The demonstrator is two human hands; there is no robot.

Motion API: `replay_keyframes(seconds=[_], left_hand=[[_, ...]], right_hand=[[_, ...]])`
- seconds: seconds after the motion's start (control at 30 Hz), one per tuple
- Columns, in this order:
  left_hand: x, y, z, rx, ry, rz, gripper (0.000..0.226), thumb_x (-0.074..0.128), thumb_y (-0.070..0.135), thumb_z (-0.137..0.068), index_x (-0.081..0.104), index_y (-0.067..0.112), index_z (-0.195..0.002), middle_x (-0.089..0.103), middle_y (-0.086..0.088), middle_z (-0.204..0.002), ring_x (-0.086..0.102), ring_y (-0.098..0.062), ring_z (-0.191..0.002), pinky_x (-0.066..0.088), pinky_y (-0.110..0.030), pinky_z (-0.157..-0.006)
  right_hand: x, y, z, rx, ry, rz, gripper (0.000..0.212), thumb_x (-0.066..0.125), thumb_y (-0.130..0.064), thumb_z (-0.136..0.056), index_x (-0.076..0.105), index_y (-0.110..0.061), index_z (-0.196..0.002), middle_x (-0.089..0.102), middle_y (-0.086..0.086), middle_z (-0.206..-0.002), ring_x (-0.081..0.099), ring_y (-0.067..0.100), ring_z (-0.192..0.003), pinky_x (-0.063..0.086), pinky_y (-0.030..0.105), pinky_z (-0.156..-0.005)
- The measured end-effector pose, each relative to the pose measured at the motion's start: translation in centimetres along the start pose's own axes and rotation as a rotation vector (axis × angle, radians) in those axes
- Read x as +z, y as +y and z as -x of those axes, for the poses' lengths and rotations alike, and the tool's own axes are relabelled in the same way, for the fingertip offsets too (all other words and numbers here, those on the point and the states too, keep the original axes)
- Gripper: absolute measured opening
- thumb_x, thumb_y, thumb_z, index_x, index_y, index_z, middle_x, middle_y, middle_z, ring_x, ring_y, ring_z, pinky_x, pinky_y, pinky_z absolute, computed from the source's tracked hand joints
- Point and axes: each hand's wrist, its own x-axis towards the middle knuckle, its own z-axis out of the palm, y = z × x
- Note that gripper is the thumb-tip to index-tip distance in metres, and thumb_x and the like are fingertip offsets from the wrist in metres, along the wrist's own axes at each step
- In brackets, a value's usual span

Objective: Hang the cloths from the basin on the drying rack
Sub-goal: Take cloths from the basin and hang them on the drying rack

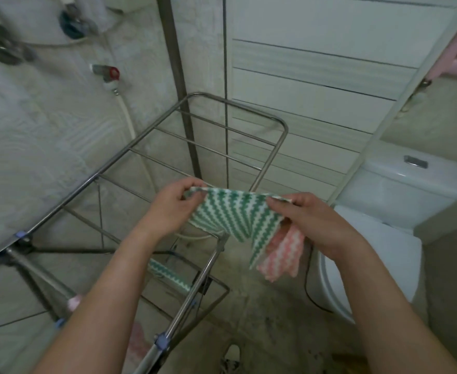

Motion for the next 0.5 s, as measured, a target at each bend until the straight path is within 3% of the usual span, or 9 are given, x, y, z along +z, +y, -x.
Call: replay_keyframes(seconds=[0.1, 0.17, 0.23, 0.3, 0.37, 0.5], left_hand=[[-1.0, -0.8, -1.5, -0.055, 0.159, 0.054, 0.011, 0.059, 0.022, -0.092, 0.065, 0.019, -0.083, 0.063, 0.007, -0.073, 0.056, 0.006, -0.056, 0.038, -0.007, -0.049], [-1.6, -1.8, -2.9, -0.064, 0.203, 0.005, 0.013, 0.058, 0.02, -0.093, 0.065, 0.016, -0.083, 0.063, 0.002, -0.076, 0.054, 0.002, -0.059, 0.036, -0.008, -0.05], [-2.2, -3.0, -4.5, -0.091, 0.23, 0.004, 0.014, 0.054, 0.015, -0.094, 0.068, 0.013, -0.092, 0.064, 0.0, -0.086, 0.054, 0.0, -0.07, 0.037, -0.008, -0.059], [-2.5, -4.0, -5.5, -0.112, 0.287, 0.054, 0.014, 0.055, 0.014, -0.093, 0.069, 0.014, -0.095, 0.065, 0.002, -0.089, 0.055, 0.001, -0.075, 0.039, -0.012, -0.064], [-2.7, -4.8, -6.5, -0.116, 0.354, 0.082, 0.01, 0.06, 0.017, -0.091, 0.07, 0.019, -0.091, 0.065, 0.004, -0.083, 0.055, 0.002, -0.071, 0.041, -0.019, -0.063], [-2.7, -6.0, -8.2, -0.126, 0.417, 0.054, 0.006, 0.062, 0.023, -0.089, 0.068, 0.023, -0.087, 0.061, 0.013, -0.072, 0.053, 0.004, -0.063, 0.039, -0.019, -0.059]], right_hand=[[0.3, -0.3, -2.3, 0.037, 0.019, 0.095, 0.034, 0.056, -0.036, -0.094, 0.072, -0.009, -0.083, 0.064, 0.001, -0.061, 0.06, 0.02, -0.054, 0.05, 0.022, -0.057], [0.9, -0.3, -4.0, -0.021, 0.027, 0.202, 0.033, 0.054, -0.035, -0.096, 0.072, -0.02, -0.072, 0.05, -0.006, -0.054, 0.047, 0.017, -0.051, 0.041, 0.023, -0.057], [1.7, -0.1, -5.7, -0.08, 0.08, 0.245, 0.039, 0.057, -0.029, -0.095, 0.069, -0.033, -0.057, 0.049, -0.012, -0.048, 0.043, 0.008, -0.047, 0.038, 0.022, -0.056], [2.1, 0.0, -6.9, -0.124, 0.16, 0.218, 0.032, 0.061, -0.026, -0.093, 0.072, -0.025, -0.063, 0.056, -0.008, -0.052, 0.046, 0.01, -0.048, 0.038, 0.02, -0.052], [2.3, 0.3, -8.2, -0.095, 0.147, 0.164, 0.031, 0.06, -0.031, -0.093, 0.072, -0.009, -0.074, 0.059, 0.009, -0.064, 0.044, 0.021, -0.056, 0.035, 0.029, -0.053], [2.2, 0.7, -10.6, 0.057, 0.051, 0.02, 0.028, 0.056, -0.032, -0.095, 0.07, -0.021, -0.073, 0.064, 0.003, -0.062, 0.042, 0.02, -0.057, 0.037, 0.035, -0.061]])
